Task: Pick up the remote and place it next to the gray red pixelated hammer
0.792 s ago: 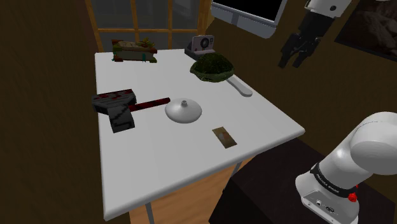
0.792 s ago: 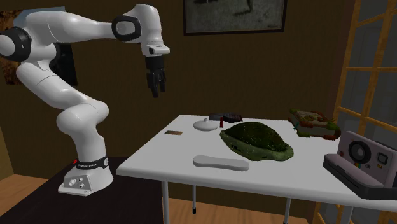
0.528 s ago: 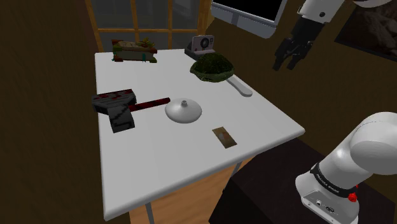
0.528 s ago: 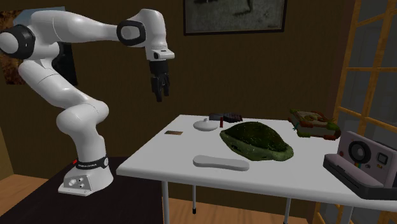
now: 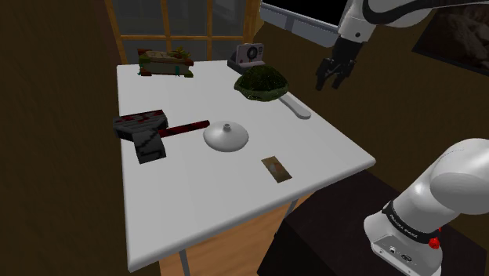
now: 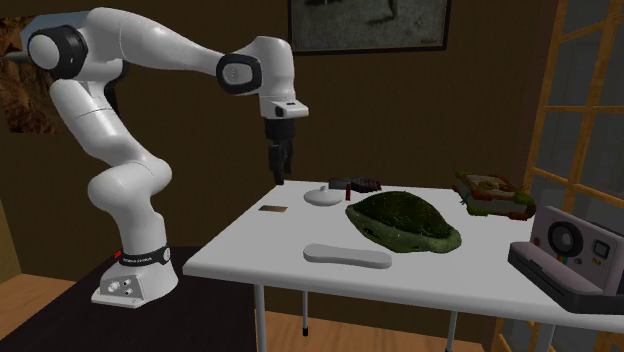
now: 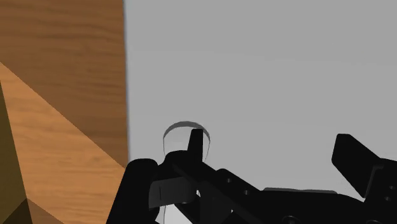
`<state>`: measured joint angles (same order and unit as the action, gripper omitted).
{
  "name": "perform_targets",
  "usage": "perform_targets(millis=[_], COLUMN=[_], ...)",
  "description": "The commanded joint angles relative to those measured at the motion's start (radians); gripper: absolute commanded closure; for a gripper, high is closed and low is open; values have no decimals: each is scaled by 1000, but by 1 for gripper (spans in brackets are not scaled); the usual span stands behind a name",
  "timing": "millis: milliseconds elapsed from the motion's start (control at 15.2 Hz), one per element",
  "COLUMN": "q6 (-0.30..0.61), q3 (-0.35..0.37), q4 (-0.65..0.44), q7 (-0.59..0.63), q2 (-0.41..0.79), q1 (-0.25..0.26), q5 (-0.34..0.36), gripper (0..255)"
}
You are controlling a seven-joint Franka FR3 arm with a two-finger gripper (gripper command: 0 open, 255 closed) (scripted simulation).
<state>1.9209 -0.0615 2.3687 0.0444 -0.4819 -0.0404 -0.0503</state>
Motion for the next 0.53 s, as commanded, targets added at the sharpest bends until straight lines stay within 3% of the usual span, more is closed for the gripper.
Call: perform_targets(millis=[0, 462], q6=[46, 163], q3=[-8, -44], q4=[-24, -154], q7=[-14, -74], q2=[75, 341], q1=[-3, -19], q5=[5, 14], gripper=[0, 0])
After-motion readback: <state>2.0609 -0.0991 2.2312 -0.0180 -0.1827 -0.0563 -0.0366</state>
